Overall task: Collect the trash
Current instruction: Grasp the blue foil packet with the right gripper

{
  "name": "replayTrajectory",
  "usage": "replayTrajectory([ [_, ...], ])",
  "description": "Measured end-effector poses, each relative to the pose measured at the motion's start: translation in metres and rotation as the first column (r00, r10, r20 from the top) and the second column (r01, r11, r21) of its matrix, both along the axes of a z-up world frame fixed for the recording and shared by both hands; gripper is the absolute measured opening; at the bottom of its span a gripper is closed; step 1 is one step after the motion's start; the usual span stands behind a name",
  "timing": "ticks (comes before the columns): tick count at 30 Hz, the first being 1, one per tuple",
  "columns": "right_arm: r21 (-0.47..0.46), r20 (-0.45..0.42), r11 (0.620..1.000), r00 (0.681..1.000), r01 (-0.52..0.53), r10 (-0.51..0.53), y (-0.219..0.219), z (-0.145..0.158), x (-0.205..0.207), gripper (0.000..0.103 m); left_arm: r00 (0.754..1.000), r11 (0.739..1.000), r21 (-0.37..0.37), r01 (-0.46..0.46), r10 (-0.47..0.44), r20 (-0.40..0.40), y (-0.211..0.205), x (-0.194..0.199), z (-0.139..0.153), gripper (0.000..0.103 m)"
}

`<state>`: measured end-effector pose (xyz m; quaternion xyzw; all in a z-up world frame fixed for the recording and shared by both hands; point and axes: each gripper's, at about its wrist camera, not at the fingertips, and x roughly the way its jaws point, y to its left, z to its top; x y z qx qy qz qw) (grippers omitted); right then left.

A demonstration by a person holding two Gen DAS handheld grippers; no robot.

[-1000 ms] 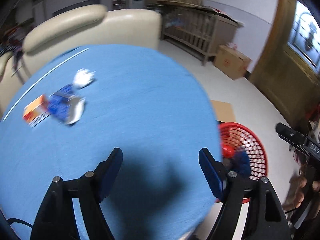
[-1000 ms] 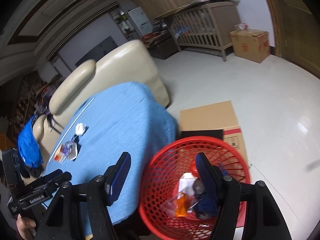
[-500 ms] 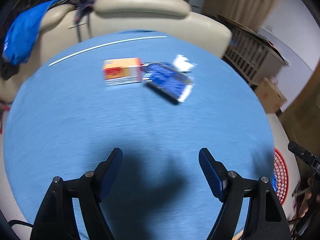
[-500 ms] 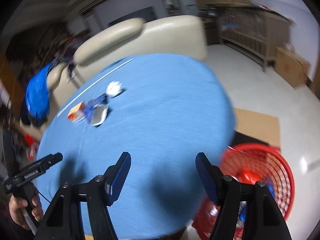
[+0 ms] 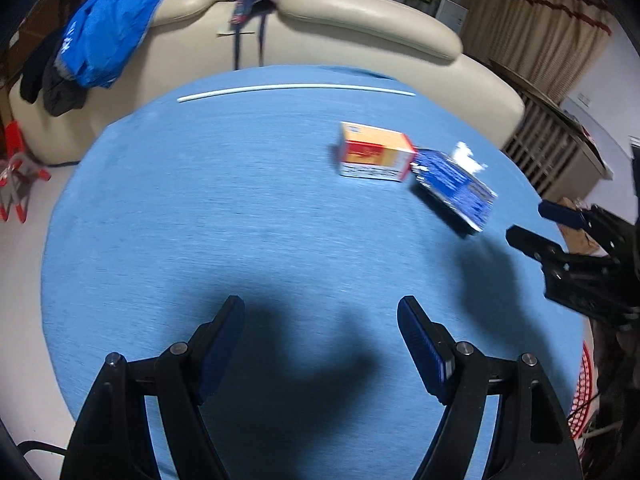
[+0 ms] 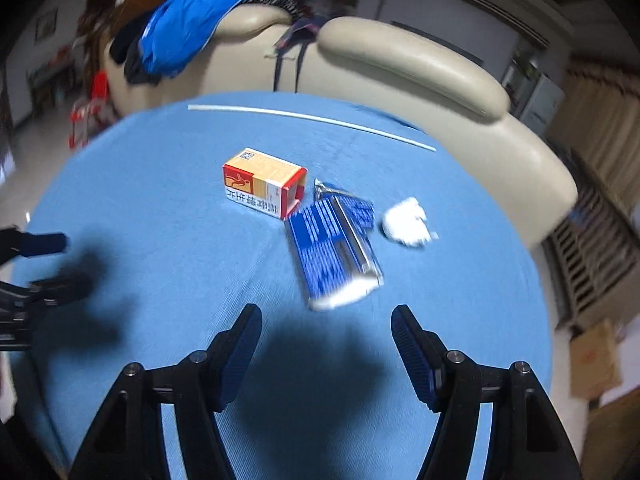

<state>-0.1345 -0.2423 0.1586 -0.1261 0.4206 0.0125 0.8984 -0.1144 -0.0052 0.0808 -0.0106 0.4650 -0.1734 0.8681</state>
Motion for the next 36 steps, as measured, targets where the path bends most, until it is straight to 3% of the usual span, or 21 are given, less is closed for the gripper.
replayTrajectory([
  [5,-0.088,-0.041,0.995,0.998,-0.041,0.037,0.004,-0.014,0.037,0.071,0.999,0.999,-0.009,-0.046,0.046,-0.021,0.020,0.016,-0.007,0.079],
  [13,-0.137,-0.106,0.988,0.993,-0.071,0.056,0.005,-0.039,0.080,0.071,0.997,0.998,-0.013,-0.066,0.065,-0.047,0.024,0.035,-0.013,0.079],
  [18,0.007,-0.127,1.000,0.992,-0.007,0.008,-0.017,-0.041,0.097,0.071,0.998,0.999,0.002,-0.050,0.050,-0.042,0.011,0.049,-0.010,0.079],
  [21,0.105,-0.119,0.994,0.993,0.036,-0.024,-0.036,-0.033,0.098,0.064,0.999,1.000,0.011,-0.028,0.028,-0.030,-0.007,0.062,-0.006,0.079],
  [22,0.129,-0.115,0.990,0.993,0.051,-0.036,-0.043,-0.030,0.097,0.059,0.999,1.000,0.013,-0.022,0.022,-0.028,-0.013,0.066,-0.004,0.079],
  [23,0.172,-0.115,0.983,0.992,0.069,-0.049,-0.051,-0.026,0.095,0.032,1.000,1.000,0.010,-0.012,0.013,-0.022,-0.022,0.071,-0.001,0.079],
  [24,0.213,-0.122,0.973,0.990,0.091,-0.066,-0.060,-0.025,0.093,0.027,1.000,1.000,0.006,-0.002,0.002,-0.016,-0.029,0.075,0.001,0.079],
  [27,0.243,-0.136,0.964,0.988,0.109,-0.078,-0.072,-0.029,0.088,0.028,0.999,0.999,0.020,0.051,-0.051,0.009,-0.061,0.092,0.005,0.080],
  [29,0.262,-0.127,0.958,0.989,0.113,-0.082,-0.076,-0.032,0.084,0.041,0.998,0.997,0.038,0.066,-0.067,0.011,-0.076,0.101,0.007,0.080],
  [30,0.261,-0.117,0.958,0.989,0.122,-0.094,-0.079,-0.031,0.081,0.056,0.998,0.997,0.037,0.069,-0.069,0.012,-0.080,0.102,0.009,0.080],
  [31,0.257,-0.100,0.957,0.989,0.131,-0.109,-0.081,-0.029,0.078,0.084,0.998,0.997,0.034,0.069,-0.069,0.013,-0.081,0.102,0.010,0.080],
  [33,0.254,-0.029,0.960,0.993,0.116,-0.113,-0.082,-0.019,0.069,0.086,0.997,0.997,0.036,0.073,-0.074,0.018,-0.082,0.102,0.010,0.080],
  [36,0.245,0.003,0.966,0.996,0.085,-0.089,-0.077,-0.012,0.068,0.086,0.998,0.997,0.046,0.056,-0.056,0.008,-0.078,0.102,0.006,0.080],
])
